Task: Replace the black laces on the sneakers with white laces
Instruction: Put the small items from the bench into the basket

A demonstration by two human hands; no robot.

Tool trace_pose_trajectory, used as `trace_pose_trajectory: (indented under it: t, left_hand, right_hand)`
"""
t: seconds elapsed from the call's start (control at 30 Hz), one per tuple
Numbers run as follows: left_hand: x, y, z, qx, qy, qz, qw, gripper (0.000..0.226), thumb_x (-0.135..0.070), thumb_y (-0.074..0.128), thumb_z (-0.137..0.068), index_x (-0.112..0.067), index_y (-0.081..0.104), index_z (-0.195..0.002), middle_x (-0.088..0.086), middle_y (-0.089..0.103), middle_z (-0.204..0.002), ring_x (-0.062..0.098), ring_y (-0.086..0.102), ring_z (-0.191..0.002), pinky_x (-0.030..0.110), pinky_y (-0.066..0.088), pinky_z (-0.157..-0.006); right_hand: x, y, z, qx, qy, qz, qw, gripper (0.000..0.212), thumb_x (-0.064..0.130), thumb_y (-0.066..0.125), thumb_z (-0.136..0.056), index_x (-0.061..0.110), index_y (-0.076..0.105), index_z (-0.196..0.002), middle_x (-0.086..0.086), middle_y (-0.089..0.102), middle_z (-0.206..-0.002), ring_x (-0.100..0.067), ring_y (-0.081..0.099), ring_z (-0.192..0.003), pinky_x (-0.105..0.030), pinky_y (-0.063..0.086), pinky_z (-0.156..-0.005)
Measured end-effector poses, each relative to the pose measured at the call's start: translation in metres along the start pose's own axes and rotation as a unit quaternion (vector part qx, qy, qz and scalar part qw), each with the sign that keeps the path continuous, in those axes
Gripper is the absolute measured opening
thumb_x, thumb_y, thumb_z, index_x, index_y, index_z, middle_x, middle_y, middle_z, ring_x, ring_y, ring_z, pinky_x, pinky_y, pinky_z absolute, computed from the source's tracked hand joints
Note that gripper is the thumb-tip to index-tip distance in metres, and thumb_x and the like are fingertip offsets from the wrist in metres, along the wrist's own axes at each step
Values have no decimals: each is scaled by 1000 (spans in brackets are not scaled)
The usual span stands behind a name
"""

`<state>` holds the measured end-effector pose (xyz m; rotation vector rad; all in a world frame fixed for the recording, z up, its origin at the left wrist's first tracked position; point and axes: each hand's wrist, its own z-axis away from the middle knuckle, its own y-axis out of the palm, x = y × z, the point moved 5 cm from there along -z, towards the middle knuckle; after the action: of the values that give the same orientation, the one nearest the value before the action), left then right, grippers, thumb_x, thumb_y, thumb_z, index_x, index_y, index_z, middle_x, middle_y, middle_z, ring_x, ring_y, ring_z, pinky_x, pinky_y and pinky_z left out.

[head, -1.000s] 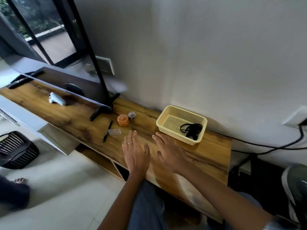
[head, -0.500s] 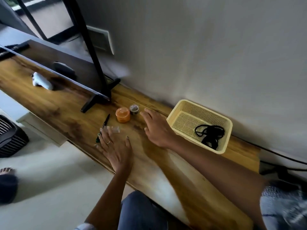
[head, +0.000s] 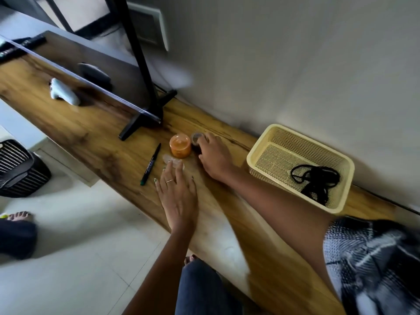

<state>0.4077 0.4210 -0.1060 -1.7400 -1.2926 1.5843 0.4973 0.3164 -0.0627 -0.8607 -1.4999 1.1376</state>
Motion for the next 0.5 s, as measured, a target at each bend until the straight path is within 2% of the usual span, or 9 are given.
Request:
trace_pose_trajectory:
  t: [0.2,0.37,0.5]
  left_hand:
    - [-4,-1,1,6,8,-18,1000,44,-27,49,-98,-11,42,-139,13,37,-149,28,30,-139,46,15,-119]
    - [-4,-1,2,12,9,-28,999,47,-28,46,-99,-11,39,-142,12,36,-150,27,29,-140,43,11,-119]
    - [-5,-1,1,9,10,-24,1000,45,-28,45,-100,-11,39,-142,9,36,-151,24,28,-141,41,8,-120]
  right_hand:
    - [-7,5,14,10,-17,30,999,43,30,57,-93,10,48,-130,-7,42,-139,-26,42,-121,-37,39,-94]
    - [-2,-1,11,-36,-30,-34,998,54,29,70,-84,14,40,-126,-8,46,-131,-27,50,-110,-37,49,-81]
    - [6,7,1,-17,-36,-39,998,59,30,71,-83,17,37,-129,-9,49,-129,-28,51,-110,-38,49,-82]
